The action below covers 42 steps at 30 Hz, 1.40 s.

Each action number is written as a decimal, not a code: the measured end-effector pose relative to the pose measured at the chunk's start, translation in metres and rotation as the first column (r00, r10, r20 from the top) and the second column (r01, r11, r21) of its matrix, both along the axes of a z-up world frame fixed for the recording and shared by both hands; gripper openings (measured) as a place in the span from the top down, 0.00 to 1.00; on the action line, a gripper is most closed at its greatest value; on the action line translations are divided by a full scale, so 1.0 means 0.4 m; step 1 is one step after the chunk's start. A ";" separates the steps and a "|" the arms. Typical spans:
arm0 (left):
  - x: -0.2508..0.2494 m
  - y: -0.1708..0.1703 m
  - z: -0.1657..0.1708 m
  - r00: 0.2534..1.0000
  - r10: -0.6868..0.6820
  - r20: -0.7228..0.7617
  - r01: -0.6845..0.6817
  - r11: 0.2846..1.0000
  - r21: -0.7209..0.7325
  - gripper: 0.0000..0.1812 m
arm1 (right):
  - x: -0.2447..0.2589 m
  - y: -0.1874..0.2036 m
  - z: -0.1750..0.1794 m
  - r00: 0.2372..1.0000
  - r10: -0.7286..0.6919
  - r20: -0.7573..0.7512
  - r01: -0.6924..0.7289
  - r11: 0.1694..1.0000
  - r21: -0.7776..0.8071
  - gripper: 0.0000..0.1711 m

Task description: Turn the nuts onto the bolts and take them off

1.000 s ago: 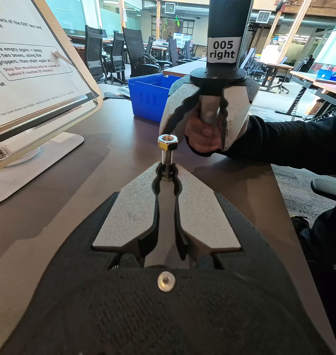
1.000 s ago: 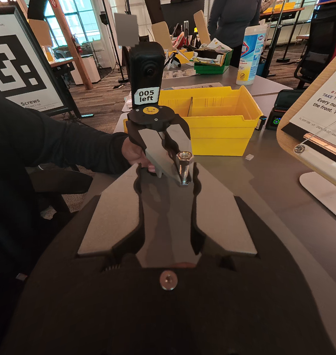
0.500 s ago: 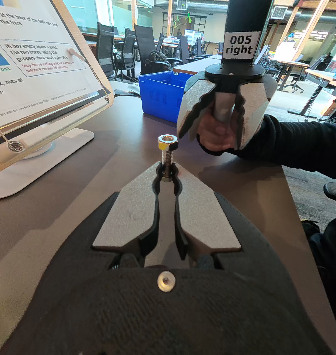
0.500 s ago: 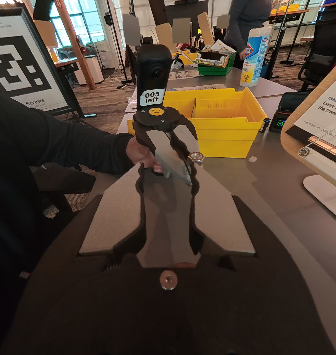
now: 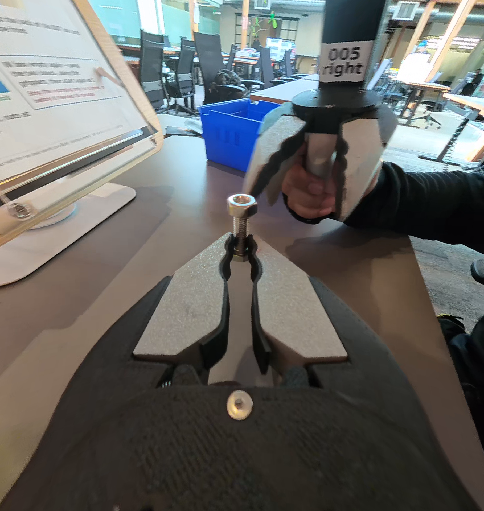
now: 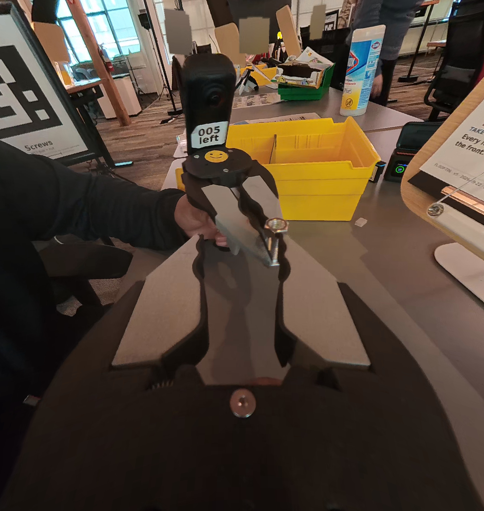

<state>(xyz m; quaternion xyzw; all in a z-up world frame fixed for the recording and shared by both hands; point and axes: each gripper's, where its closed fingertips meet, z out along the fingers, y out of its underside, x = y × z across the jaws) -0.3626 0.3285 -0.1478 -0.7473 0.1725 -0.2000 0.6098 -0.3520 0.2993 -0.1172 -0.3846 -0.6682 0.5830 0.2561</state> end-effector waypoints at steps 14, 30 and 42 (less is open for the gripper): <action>0.015 -0.004 0.002 1.000 -0.025 0.000 0.025 1.000 0.001 0.96 | -0.012 0.017 -0.006 0.999 -0.032 0.019 0.032 0.999 -0.032 0.69; 0.017 -0.001 -0.010 1.000 -0.029 0.000 0.029 0.999 -0.022 0.96 | -0.015 0.025 -0.013 0.999 -0.035 0.041 0.038 0.997 -0.060 0.70; -0.009 0.006 -0.014 1.000 0.018 0.008 -0.018 0.999 -0.036 0.96 | -0.015 0.022 -0.024 0.998 -0.038 0.049 0.038 0.999 -0.015 0.72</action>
